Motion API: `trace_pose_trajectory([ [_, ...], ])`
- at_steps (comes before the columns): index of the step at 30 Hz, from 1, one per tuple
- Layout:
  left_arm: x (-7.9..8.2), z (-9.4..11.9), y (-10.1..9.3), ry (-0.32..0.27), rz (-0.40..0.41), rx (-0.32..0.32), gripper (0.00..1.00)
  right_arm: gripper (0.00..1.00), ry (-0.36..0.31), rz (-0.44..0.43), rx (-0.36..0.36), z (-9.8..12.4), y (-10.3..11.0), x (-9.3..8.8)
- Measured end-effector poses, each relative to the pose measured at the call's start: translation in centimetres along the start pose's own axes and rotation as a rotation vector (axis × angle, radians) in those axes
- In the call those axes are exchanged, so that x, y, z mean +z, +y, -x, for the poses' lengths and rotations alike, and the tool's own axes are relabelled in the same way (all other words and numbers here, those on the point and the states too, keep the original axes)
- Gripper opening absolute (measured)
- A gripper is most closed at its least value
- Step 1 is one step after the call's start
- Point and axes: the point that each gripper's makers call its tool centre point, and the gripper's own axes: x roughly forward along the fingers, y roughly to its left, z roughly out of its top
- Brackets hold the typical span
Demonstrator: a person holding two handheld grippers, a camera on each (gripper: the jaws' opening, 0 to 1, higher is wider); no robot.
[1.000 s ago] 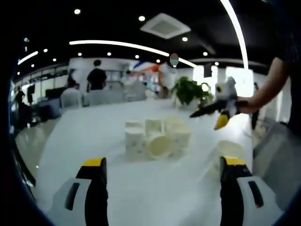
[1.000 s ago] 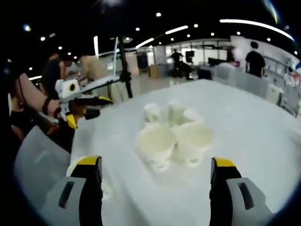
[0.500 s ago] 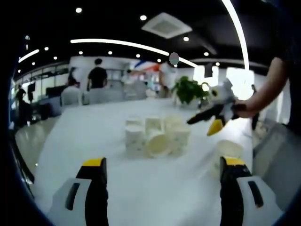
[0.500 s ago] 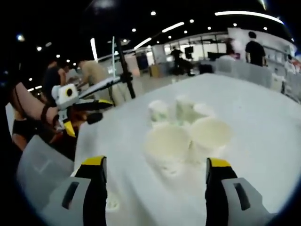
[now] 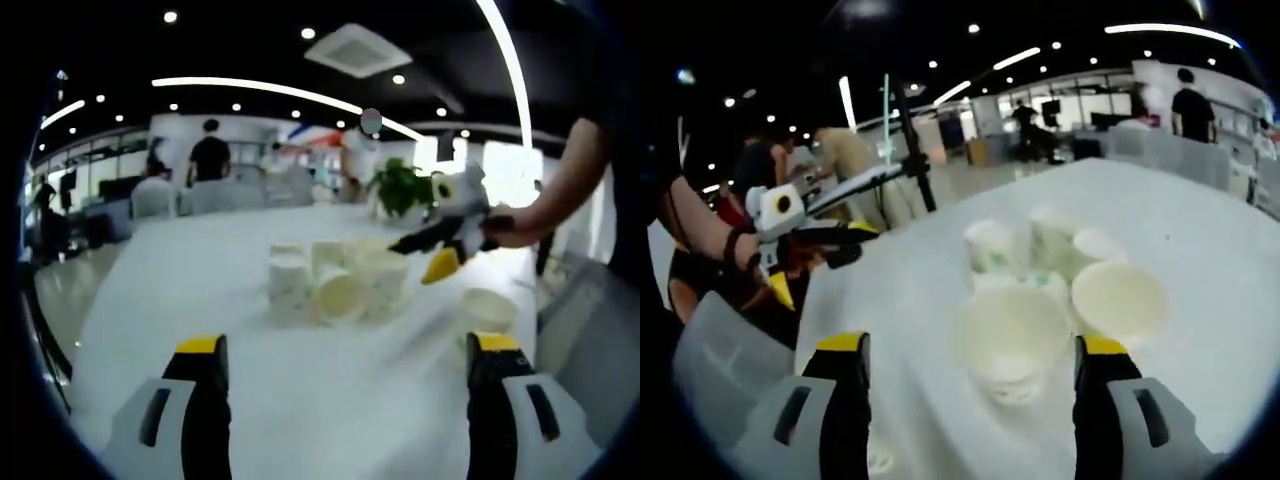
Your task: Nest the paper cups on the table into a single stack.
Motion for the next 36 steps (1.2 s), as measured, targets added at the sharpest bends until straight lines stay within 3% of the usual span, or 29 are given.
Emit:
trace_pose_trajectory([
  [13,-0.47,0.60,0.39,0.004,0.009,0.013,0.96,0.62,0.010,0.020,0.022,-0.61,-0.35,-0.04],
  [29,-0.89,0.67,0.63,0.008,0.020,0.014,0.95,0.54,0.043,0.057,0.013,-0.72,-0.70,-0.61],
  [36,-0.69,0.59,0.61,0.006,0.026,0.016,0.94,0.46,0.045,0.065,0.013,-0.53,-0.84,-0.70],
])
